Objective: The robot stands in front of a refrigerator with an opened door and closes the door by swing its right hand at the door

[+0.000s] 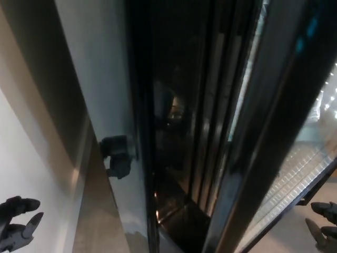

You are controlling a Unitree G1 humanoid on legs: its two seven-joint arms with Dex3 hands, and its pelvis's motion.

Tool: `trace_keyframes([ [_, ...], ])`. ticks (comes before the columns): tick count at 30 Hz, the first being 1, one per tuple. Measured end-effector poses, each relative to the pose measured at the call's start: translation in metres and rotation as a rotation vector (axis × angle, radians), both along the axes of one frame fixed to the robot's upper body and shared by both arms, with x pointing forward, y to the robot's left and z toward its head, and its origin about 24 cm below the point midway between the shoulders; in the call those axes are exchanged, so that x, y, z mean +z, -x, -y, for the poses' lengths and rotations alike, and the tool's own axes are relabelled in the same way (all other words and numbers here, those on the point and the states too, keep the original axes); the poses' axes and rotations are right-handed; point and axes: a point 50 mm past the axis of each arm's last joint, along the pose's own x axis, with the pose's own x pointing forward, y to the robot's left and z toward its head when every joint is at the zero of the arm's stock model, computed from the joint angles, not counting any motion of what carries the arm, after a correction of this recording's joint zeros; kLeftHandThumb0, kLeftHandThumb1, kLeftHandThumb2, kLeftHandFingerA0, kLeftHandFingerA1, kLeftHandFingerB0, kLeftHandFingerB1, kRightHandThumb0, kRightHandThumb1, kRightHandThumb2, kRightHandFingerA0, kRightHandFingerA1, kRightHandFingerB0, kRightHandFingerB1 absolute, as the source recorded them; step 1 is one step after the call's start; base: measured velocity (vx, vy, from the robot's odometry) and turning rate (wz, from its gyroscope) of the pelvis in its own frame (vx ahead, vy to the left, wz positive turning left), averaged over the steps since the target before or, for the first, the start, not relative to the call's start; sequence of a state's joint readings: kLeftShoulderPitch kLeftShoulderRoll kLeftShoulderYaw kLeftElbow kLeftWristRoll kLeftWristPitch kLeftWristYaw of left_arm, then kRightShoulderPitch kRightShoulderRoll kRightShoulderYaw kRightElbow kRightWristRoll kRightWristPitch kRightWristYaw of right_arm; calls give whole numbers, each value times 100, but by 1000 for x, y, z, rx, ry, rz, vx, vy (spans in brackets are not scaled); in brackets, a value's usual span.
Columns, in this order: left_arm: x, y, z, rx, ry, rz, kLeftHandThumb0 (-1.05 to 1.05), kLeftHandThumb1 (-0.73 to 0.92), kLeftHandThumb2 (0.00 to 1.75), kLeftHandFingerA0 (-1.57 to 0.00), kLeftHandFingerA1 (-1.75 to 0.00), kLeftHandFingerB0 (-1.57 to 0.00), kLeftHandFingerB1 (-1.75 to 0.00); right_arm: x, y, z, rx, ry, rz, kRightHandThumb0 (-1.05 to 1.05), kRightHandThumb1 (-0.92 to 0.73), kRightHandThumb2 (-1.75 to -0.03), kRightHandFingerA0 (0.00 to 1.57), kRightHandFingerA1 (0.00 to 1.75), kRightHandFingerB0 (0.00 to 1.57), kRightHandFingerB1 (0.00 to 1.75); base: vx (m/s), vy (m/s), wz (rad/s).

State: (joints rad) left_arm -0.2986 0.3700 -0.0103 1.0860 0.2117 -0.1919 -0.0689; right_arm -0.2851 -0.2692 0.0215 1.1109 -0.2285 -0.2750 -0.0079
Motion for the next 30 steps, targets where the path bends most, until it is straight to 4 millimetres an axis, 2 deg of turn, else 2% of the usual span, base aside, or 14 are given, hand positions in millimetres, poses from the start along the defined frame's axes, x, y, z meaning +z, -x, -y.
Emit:
trace_keyframes([
  [3, -3, 6, -3, -3, 0, -7, -69, 85, 69, -39, -53, -34, -45, -2, 5, 1, 13, -5, 14, -80, -90, -67, 24, 34, 21, 30, 0, 0, 0],
  [4, -5, 9, -4, -3, 0, -12, -70, 85, 69, -39, -53, -34, -45, -3, 7, 2, 15, -6, 15, -36, -49, -109, 0, 49, 0, 47, 0, 0, 0],
  [8, -15, 25, -7, 0, 5, -54, -70, 85, 69, -39, -53, -34, -45, -10, 26, 4, -5, -21, 33, -36, -49, -109, 0, 49, 0, 47, 0, 0, 0],
  [9, -16, 27, -7, 0, 6, -60, -70, 86, 69, -39, -54, -34, -45, -11, 29, 5, -11, -25, 44, -89, -89, -120, 8, 16, 7, 13, 0, 0, 0],
  [11, -18, 30, -7, -2, 7, -64, -68, 87, 67, -39, -53, -35, -45, -11, 35, 4, -19, -29, 82, -88, -92, -123, 0, 11, 0, 10, 0, 0, 0],
  [15, -24, 40, -8, 2, 10, -87, -68, 87, 67, -39, -53, -35, -45, -7, 52, -5, -22, -45, 203, -88, -92, -123, 0, 11, 0, 10, 0, 0, 0],
  [16, -25, 43, -9, 4, 11, -94, -64, 90, 67, -40, -53, -37, -45, -5, 55, -7, -22, -48, 228, -75, -84, -116, 0, 17, 0, 19, 0, 0, 0],
  [17, -27, 47, -9, 6, 11, -104, -64, 90, 67, -40, -53, -37, -45, -2, 60, -10, -26, -52, 271, -75, -84, -116, 0, 17, 0, 19, 0, 0, 0],
  [18, -28, 48, -9, 7, 12, -107, -63, 91, 67, -39, -53, -36, -45, -1, 62, -11, -27, -54, 287, -75, -79, -100, 0, 9, 2, 16, 0, 0, 0],
  [23, -38, 68, -11, 15, 15, -157, -63, 91, 67, -39, -53, -36, -45, 13, 82, -27, -17, -93, 423, -75, -79, -100, 0, 9, 2, 16, 0, 0, 0],
  [24, -39, 71, -11, 16, 15, -162, -59, 72, 110, -37, -62, -24, -52, 15, 84, -28, -17, -97, 435, -79, -82, -114, 0, 15, 1, 16, 0, 0, 0],
  [25, -42, 77, -11, 19, 17, -176, -59, 72, 110, -37, -62, -24, -52, 20, 90, -32, -15, -105, 472, -79, -82, -114, 0, 15, 1, 16, 0, 0, 0],
  [26, -43, 80, -11, 20, 18, -184, -61, 91, 67, -40, -51, -37, -43, 24, 93, -34, -14, -110, 495, -76, -79, -111, 0, 21, 2, 22, 0, 0, 0],
  [30, -49, 95, -11, 27, 21, -222, -61, 91, 67, -40, -55, -37, -46, 43, 101, -45, -2, -130, 605, -71, -74, -104, 4, 24, 7, 27, 0, 0, 0],
])
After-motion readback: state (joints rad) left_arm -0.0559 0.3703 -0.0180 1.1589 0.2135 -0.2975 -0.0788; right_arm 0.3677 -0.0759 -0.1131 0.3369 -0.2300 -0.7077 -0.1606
